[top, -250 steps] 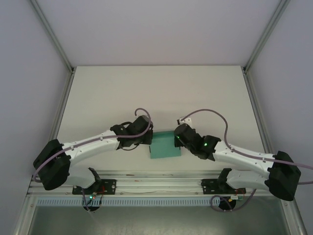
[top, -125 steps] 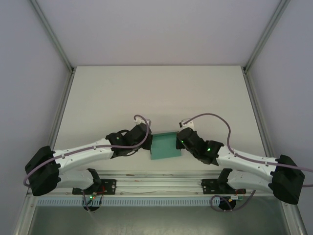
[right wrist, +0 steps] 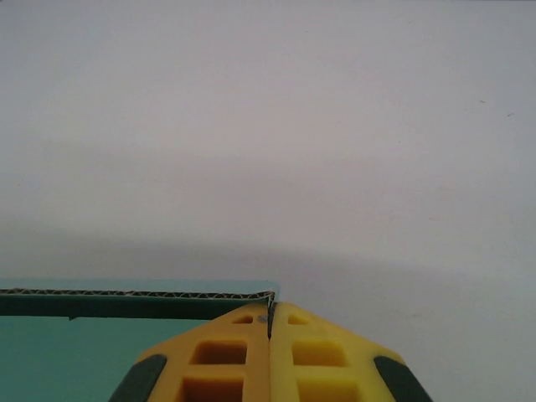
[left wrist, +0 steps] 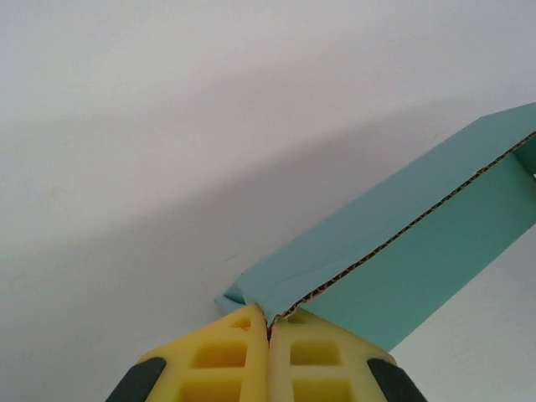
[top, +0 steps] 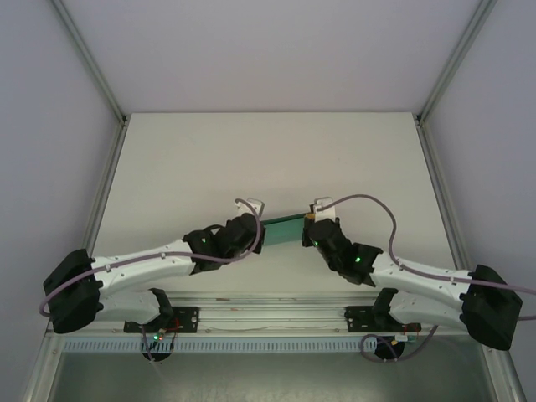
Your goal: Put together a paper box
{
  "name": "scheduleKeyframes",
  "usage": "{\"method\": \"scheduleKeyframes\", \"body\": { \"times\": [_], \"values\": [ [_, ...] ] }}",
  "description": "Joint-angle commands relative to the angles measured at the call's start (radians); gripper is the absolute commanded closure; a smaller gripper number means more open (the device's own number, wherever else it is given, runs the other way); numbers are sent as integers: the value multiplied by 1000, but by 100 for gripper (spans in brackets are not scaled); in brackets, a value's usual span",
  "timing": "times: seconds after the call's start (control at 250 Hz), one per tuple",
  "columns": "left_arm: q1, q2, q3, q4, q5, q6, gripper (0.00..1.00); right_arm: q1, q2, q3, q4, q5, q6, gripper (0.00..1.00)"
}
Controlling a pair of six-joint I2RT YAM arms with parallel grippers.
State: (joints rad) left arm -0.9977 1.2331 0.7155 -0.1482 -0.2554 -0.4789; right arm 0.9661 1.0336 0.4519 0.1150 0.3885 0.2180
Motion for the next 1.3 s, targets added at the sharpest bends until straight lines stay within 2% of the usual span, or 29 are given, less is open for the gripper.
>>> {"method": "scheduleKeyframes", "body": {
  "times": [0.0,0.232,0.448,0.568,0.771,0.919,1.091,1.207,1.295],
  "values": [
    [-71,29,-60,162,-57,48,100,13,-10,-56,82,-48,-2,100],
    [-106,105,-105,230,-152,-2,100,12,-15,-101,55,-73,26,100],
    [-108,151,-202,351,-154,-20,100,13,22,-108,10,-38,72,100],
    [-108,148,-247,393,-143,-21,100,12,18,-118,-3,-35,106,95],
    [-114,148,-239,356,-160,-13,100,8,-54,-46,-119,-53,165,75],
    [-117,158,-228,360,-177,-8,100,-4,-112,30,-192,-98,167,53],
    [-117,195,-198,329,-216,-34,100,-50,-130,104,-268,-119,228,41],
    [-122,206,-184,320,-216,-35,100,-95,-124,134,-289,-158,273,38],
    [-126,207,-180,317,-237,-36,100,-109,-122,144,-305,-136,293,38]
  ]
}}
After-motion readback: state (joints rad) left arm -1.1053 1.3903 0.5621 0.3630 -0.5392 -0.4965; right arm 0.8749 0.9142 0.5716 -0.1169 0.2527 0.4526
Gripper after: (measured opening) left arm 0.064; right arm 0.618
